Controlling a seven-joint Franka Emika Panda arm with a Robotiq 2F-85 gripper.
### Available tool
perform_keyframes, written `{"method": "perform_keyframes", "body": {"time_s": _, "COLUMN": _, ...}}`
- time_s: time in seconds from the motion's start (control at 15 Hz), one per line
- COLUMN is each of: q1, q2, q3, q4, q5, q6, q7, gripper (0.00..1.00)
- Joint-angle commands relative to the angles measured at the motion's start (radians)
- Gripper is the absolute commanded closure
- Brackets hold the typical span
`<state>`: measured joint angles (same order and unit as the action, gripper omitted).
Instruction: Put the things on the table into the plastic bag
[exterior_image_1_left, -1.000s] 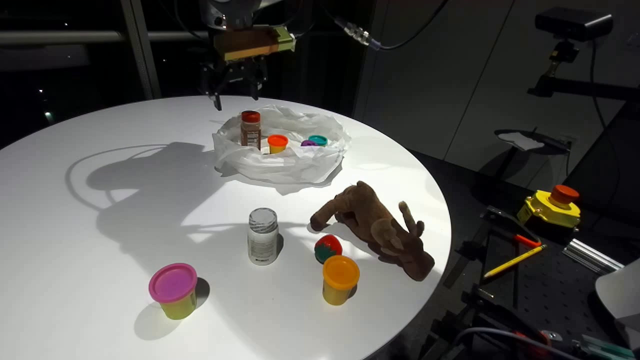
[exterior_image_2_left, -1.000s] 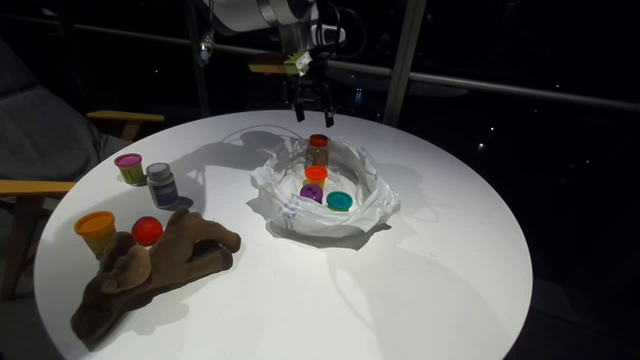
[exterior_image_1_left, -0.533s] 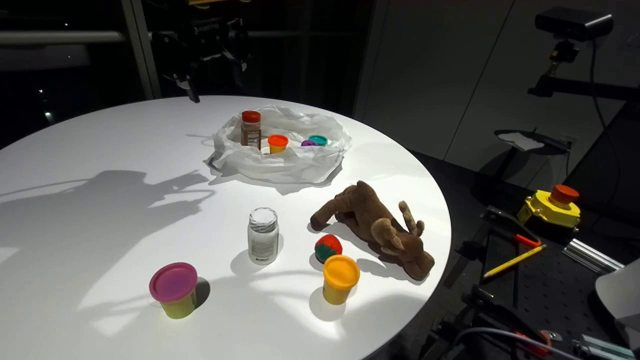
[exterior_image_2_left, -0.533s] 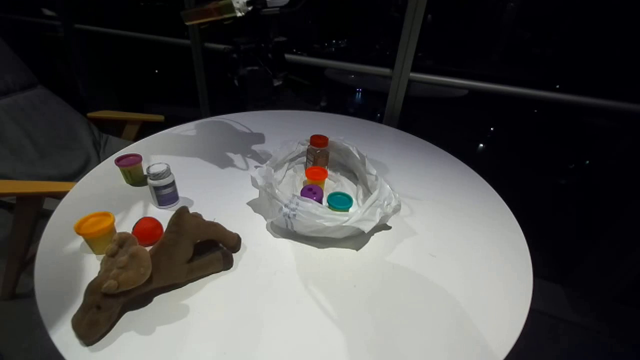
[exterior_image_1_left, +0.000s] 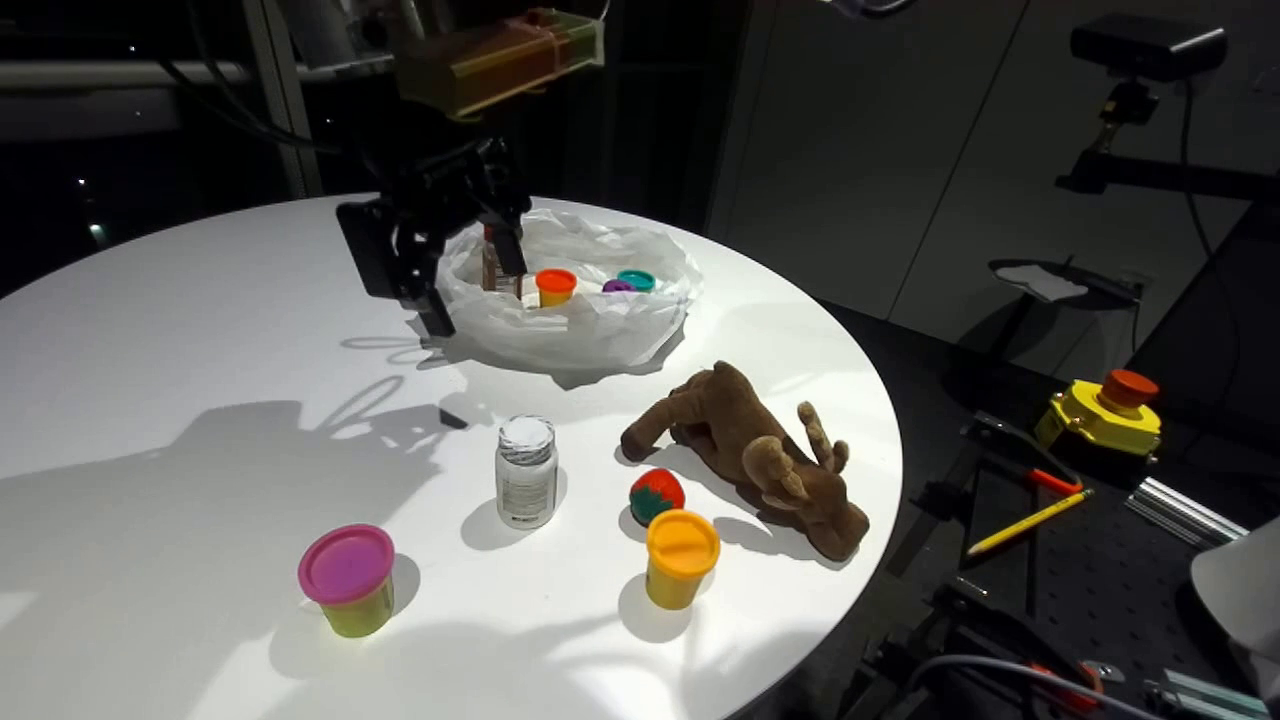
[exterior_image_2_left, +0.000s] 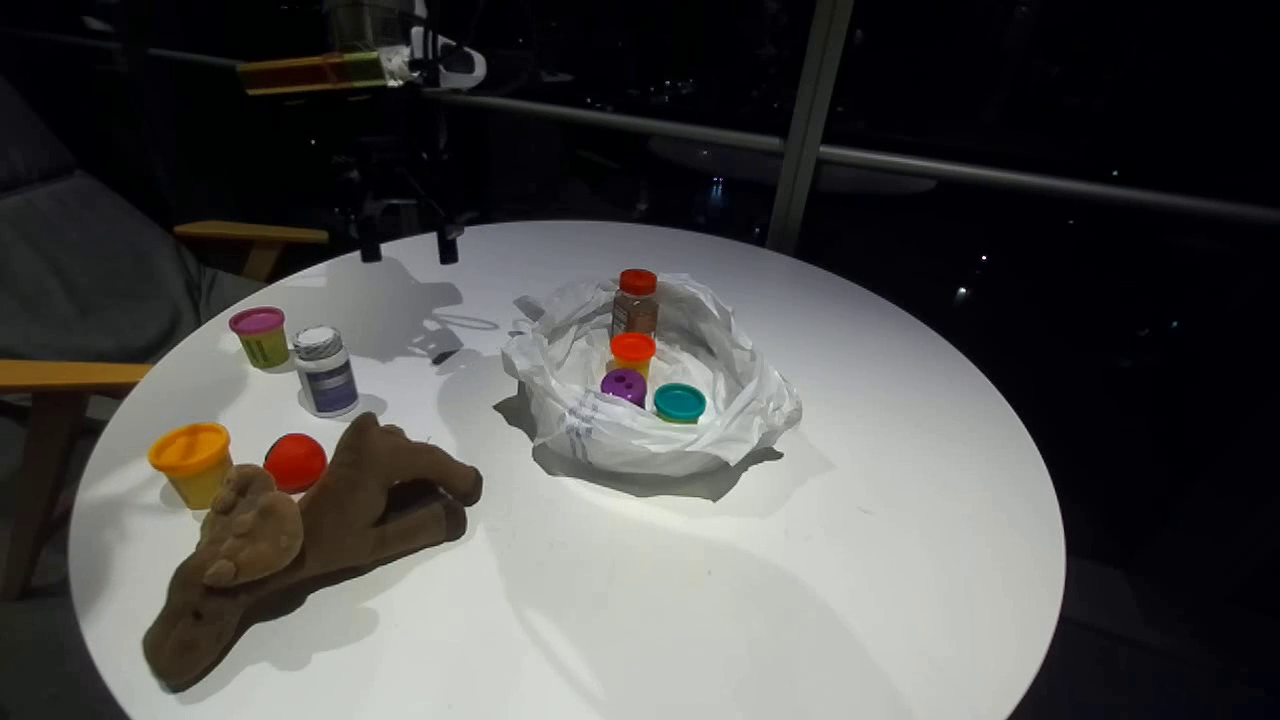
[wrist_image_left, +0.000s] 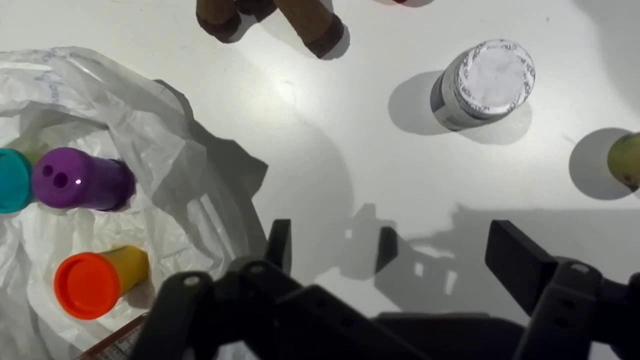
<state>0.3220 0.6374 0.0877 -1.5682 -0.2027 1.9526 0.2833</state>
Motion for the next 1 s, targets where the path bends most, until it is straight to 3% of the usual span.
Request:
{"method": "perform_keyframes", "body": {"time_s": 0.0, "q1": -0.024, "q2": -0.104, "q3": 0.032, "q4": -0.184, "q5": 0.013, "q6": 0.099, "q7": -0.107, "gripper": 0.00}}
{"method": "perform_keyframes", "body": {"time_s": 0.47, "q1": -0.061, "q2": -0.191, "q3": 0.085, "q4": -0.407, "q5": 0.060, "q6": 0.303, "q7": -0.237, "gripper": 0.00}}
{"method": "perform_keyframes", "body": {"time_s": 0.93, "q1": -0.085, "q2": -0.216, "q3": 0.110, "q4": -0.526, "q5": 0.091, "q6": 0.461, "q7": -0.340, "gripper": 0.00}}
